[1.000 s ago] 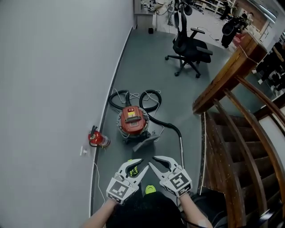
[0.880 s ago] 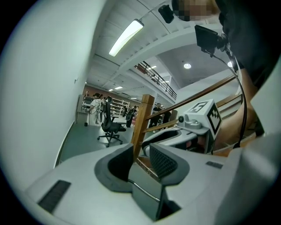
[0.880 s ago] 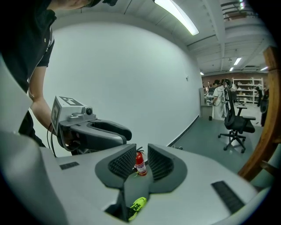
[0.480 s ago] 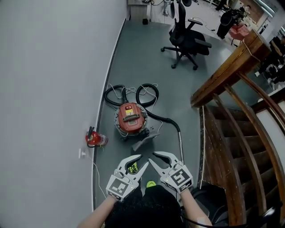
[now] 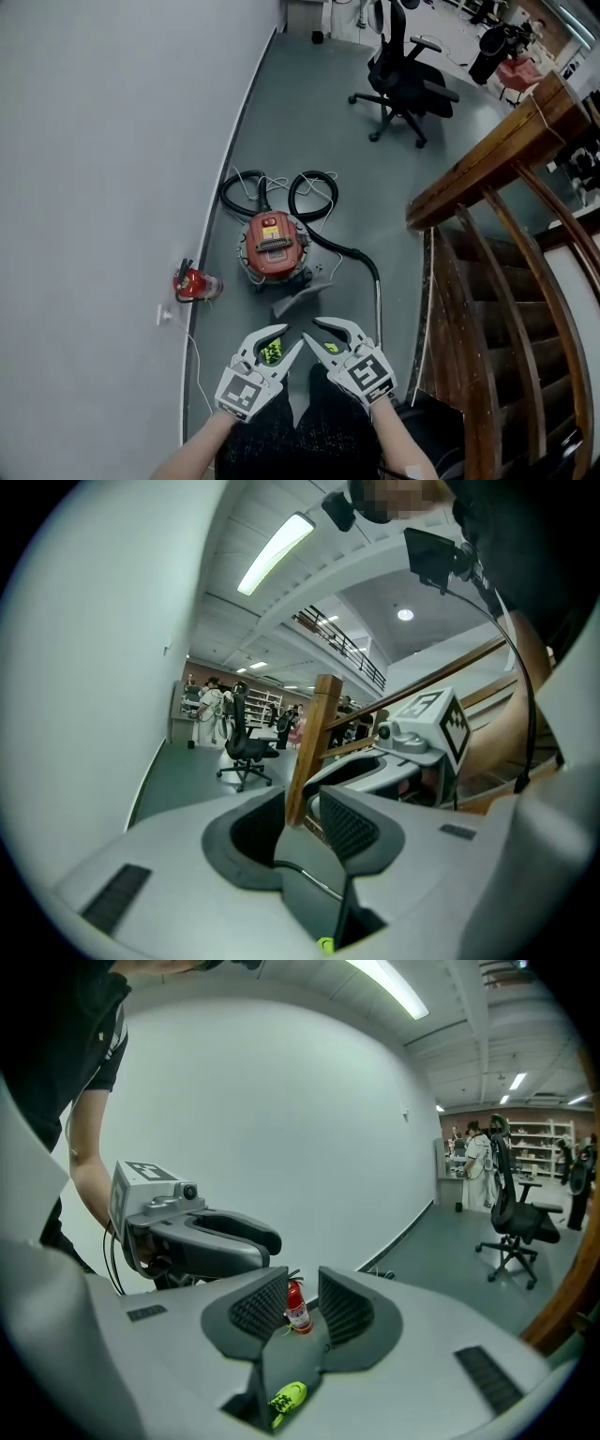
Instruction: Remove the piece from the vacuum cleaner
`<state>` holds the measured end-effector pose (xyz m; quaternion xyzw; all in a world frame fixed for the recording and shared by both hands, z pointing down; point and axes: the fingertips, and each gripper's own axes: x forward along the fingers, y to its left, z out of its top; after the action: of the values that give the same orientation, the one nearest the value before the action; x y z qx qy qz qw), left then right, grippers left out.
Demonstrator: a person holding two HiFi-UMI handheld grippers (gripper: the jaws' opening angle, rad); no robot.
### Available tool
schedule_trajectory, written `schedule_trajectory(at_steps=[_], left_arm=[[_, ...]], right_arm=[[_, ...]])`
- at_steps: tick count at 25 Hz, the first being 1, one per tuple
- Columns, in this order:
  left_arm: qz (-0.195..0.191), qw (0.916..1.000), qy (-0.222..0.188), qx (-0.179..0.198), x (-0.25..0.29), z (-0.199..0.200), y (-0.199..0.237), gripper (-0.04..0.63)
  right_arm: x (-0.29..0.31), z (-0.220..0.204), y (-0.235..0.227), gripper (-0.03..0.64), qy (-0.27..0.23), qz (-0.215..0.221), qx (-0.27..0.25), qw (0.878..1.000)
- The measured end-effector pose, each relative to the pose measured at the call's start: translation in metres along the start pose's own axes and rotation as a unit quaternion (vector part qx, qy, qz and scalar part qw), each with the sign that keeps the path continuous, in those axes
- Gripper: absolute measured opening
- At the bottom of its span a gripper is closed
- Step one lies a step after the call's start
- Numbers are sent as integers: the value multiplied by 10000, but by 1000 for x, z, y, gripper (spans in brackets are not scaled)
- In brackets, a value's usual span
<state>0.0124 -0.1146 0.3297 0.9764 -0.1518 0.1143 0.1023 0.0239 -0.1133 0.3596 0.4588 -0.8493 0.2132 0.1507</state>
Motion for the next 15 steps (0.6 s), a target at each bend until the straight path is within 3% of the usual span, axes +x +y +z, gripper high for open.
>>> schedule_trajectory(at_steps=[3, 8, 15], left_arm=[[224, 9997, 15, 59, 11, -7, -1, 124], [641, 9972, 359, -160, 22, -35, -6, 124], [1022, 9945, 236, -34, 44, -59, -15, 124]], right_arm=[[1, -13, -10, 95, 35, 207, 0, 9998], [5, -35, -19, 95, 136, 597, -144, 9980], [3, -68, -35, 95, 308, 940, -293, 9947]])
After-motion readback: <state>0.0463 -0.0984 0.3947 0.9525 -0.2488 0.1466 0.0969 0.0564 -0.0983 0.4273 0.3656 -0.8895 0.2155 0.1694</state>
